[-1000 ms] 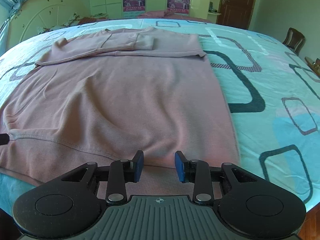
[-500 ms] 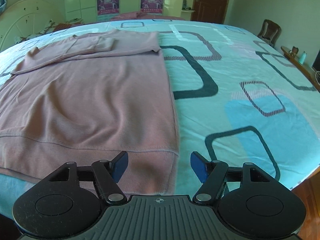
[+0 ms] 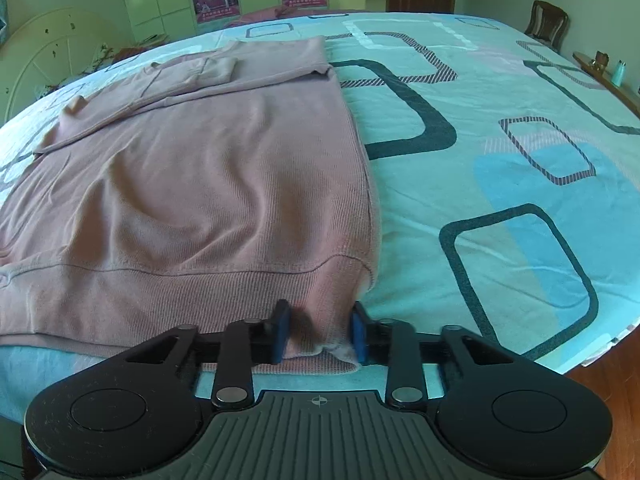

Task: Fold small clothes
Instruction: 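Grasp the hem with both grippers and fold it up over the collar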

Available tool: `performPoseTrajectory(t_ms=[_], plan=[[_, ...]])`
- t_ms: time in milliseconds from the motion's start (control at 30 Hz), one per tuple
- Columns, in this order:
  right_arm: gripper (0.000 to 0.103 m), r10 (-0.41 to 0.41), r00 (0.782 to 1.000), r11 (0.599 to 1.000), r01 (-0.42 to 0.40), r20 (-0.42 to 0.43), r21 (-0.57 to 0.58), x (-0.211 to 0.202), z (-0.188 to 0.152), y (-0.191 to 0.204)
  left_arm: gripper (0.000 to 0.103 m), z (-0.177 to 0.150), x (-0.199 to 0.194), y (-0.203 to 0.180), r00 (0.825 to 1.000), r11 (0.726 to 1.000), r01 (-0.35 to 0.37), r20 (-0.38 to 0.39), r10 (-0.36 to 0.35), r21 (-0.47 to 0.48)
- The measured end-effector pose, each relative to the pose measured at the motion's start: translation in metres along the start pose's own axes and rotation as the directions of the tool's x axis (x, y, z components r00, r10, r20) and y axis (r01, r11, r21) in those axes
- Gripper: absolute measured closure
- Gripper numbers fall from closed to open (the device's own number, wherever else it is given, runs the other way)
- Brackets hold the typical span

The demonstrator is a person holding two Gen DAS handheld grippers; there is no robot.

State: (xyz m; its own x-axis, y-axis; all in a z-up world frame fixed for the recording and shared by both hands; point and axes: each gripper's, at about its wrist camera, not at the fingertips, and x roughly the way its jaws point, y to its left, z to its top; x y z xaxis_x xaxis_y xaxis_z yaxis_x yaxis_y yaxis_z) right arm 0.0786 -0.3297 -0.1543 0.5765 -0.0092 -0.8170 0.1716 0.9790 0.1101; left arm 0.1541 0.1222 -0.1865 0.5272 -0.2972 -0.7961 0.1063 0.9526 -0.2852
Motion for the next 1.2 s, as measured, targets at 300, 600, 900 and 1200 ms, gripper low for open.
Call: performPoseTrajectory(t_ms=[300, 600, 900, 1200], plan=[[0.092, 0.067, 0.996, 0.997, -0.07, 0.059, 0.04, -0.017, 0.03, -0.007, 0.097, 0.043, -0.022, -0.009, 0.989, 0.996, 0.091, 0.119, -0.091, 0.01], [0.093, 0.117, 0.972, 0.991, -0.126, 0.203, 0.033, -0.007, 0.117, 0.002, 0.099, 0.123, -0.01, -0.015, 0.951, 0.995, 0.1, 0.295, -0.09, -0.018], [0.093, 0.121, 0.949, 0.988, -0.143, 0.29, 0.056, 0.061, 0.22, 0.01, 0.099, 0.206, 0.046, -0.015, 0.924, 0.993, 0.092, 0.378, -0.055, -0.08], [0.093, 0.132, 0.948, 0.98, -0.169, 0.29, 0.107, 0.137, 0.302, 0.009, 0.099, 0.276, 0.102, -0.013, 0.91, 0.987, 0.063, 0.416, 0.004, -0.148]])
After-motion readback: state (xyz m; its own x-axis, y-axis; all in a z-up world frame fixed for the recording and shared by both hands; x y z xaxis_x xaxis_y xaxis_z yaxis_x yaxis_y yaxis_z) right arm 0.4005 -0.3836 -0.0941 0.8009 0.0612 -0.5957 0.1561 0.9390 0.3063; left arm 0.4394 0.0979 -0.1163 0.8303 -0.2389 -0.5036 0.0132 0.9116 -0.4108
